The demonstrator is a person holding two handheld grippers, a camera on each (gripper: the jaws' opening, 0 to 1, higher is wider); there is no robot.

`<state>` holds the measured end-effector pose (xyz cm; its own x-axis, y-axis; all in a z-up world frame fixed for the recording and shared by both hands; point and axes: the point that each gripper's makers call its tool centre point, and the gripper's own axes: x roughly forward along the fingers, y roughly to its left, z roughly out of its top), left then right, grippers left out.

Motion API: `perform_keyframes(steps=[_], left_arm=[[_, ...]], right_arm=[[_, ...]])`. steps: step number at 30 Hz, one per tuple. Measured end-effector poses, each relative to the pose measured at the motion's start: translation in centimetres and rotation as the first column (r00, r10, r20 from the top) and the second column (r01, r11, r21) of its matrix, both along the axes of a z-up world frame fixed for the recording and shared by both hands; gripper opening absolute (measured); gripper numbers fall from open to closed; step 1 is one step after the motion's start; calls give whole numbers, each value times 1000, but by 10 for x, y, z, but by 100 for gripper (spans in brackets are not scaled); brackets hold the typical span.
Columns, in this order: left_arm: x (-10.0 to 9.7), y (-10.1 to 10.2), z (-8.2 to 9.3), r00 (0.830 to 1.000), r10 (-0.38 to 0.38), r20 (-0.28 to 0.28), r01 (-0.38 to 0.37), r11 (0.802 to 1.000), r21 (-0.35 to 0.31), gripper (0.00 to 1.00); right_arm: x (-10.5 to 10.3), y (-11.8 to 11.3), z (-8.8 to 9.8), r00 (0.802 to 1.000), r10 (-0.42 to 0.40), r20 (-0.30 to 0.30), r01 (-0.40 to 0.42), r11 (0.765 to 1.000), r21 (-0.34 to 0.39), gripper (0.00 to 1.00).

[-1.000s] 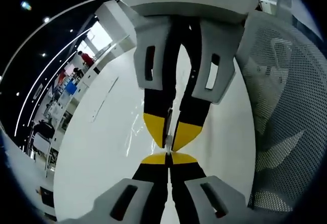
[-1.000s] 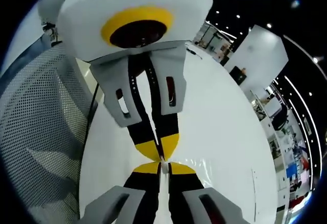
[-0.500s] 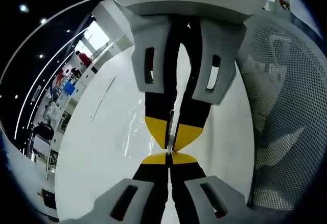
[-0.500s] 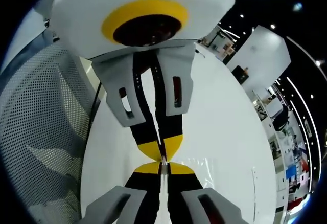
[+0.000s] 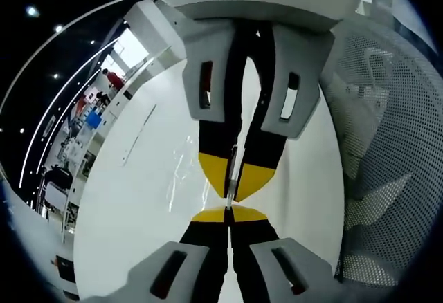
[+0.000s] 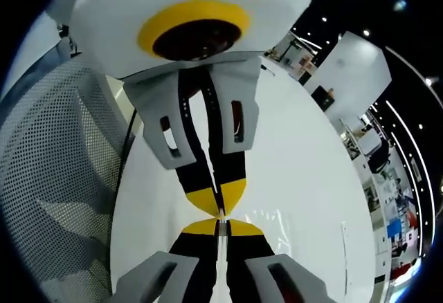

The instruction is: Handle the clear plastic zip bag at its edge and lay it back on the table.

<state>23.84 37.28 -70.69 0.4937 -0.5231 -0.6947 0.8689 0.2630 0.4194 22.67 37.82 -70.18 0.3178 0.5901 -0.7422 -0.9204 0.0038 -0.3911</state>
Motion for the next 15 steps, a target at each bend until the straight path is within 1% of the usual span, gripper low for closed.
perform_keyframes(steps=[2,8,15], left_arm=[[0,0,-1,1000,0,-2,0,1000,0,0],[0,-1,-1,1000,-1,-2,1,1000,0,0],[2,1,-1,1000,6,-6,-6,1000,0,0]], right_arm=[[2,0,-3,1000,-5,-5,5,1000,3,0],[-1,-2,0,1000,-5,-1,5,1000,4,0],[2,-6,-1,1000,-15,-3,15,1000,2,0]])
